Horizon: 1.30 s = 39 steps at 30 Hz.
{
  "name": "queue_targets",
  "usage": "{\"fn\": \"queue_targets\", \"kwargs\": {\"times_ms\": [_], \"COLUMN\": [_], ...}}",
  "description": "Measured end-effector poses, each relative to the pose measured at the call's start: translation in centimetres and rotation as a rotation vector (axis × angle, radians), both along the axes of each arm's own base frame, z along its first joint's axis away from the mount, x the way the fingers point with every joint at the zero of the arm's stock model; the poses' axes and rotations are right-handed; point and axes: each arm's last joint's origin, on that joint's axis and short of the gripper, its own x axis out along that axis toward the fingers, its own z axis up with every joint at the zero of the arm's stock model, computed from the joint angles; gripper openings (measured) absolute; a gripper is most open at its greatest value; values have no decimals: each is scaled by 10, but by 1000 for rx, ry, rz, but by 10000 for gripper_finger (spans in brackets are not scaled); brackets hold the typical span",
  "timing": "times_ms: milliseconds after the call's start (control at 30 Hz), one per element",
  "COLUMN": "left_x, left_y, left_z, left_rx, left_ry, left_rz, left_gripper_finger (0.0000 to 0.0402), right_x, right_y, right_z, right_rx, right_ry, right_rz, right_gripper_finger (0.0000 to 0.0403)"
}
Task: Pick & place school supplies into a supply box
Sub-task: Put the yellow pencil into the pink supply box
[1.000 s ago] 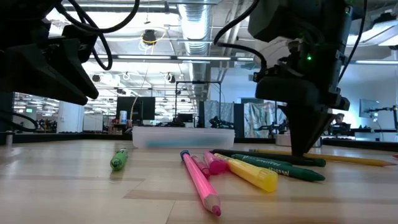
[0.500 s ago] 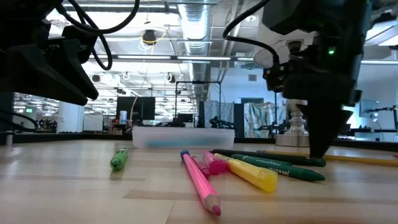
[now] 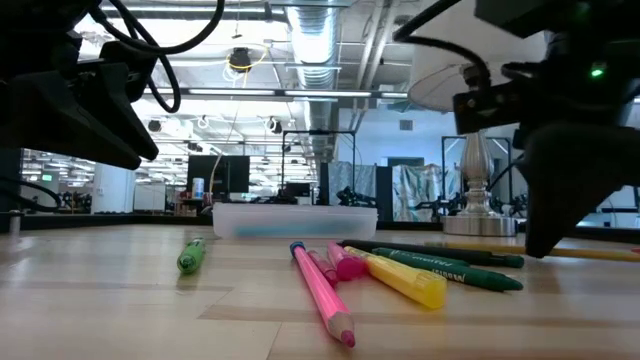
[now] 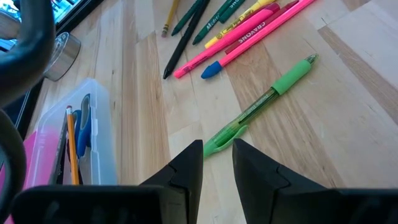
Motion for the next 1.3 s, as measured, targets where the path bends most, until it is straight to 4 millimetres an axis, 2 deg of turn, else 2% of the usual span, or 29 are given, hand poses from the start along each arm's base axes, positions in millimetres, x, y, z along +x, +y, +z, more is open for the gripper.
{"fn": "queue_targets", "kwargs": {"times_ms": [333, 733, 1067, 1300], "left_x": [0, 0, 0, 0], "left_y": [0, 0, 0, 0], "left_z": [0, 0, 0, 0], "left_rx": [0, 0, 0, 0], "left_ry": [0, 0, 0, 1], "left_rz": [0, 0, 0, 0], "left_gripper_finger": [83, 83, 83, 83], "right_x": [-15, -18, 1, 34], "right_y": [17, 19, -6, -35], "right_z": [4, 11, 16, 18], "right_rx": [-192, -497, -709, -784], "right_ry": [-63, -185, -212, -200], "right_rz": [123, 242, 265, 297], "right_gripper_finger": [0, 0, 0, 0]}}
